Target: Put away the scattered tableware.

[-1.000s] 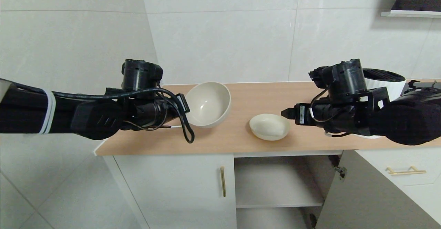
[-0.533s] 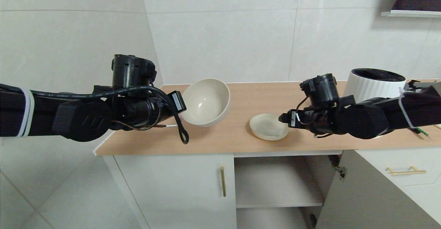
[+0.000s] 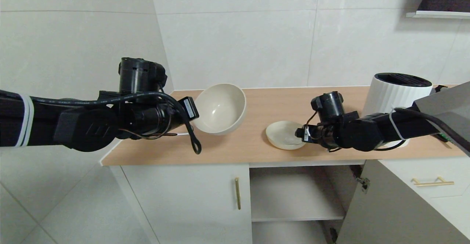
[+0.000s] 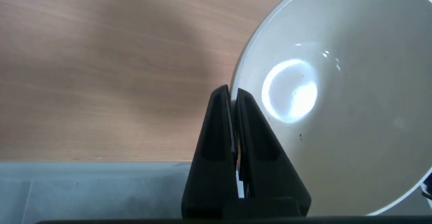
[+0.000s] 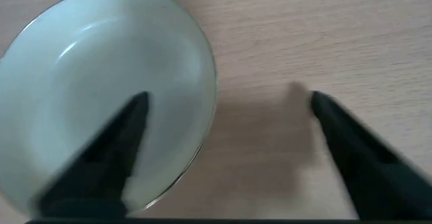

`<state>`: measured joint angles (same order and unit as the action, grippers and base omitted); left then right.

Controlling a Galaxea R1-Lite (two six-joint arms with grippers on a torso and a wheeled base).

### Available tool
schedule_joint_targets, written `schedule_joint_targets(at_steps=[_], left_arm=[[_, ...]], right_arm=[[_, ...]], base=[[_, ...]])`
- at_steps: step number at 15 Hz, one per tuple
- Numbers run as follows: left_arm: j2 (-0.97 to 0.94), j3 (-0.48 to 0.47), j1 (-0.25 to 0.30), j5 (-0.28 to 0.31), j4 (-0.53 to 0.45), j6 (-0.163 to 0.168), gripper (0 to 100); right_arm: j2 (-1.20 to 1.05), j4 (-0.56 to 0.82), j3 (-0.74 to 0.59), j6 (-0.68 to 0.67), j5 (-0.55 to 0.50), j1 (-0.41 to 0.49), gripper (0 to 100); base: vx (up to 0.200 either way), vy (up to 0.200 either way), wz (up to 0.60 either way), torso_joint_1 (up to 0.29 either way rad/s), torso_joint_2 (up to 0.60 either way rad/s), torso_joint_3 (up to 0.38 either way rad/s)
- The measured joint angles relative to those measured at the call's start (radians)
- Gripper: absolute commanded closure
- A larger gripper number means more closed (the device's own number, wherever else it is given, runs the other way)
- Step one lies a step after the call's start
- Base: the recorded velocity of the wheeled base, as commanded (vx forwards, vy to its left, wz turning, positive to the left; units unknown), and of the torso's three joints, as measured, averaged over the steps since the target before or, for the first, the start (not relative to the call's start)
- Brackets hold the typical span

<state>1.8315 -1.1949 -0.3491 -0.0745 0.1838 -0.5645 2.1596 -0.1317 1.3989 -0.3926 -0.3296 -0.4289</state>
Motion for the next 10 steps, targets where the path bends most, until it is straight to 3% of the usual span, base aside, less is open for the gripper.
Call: schedule_joint_targets(at_steps=[7, 10], left_arm=[[-0.018, 0.003, 0.0, 0.0, 0.001, -0.001, 100], [-0.071, 0.047, 0.0, 0.012, 0.0, 0.001, 100]], right_arm=[[-0.039, 0.009, 0.003, -0.043, 0.011, 0.002, 100], [-0.143, 0.018, -0.039, -0.051, 0.08, 0.001, 100]], base=[[0.0, 0.0, 0.0, 0.0, 0.0, 0.0], [0.0, 0.0, 0.0, 0.0, 0.0, 0.0]])
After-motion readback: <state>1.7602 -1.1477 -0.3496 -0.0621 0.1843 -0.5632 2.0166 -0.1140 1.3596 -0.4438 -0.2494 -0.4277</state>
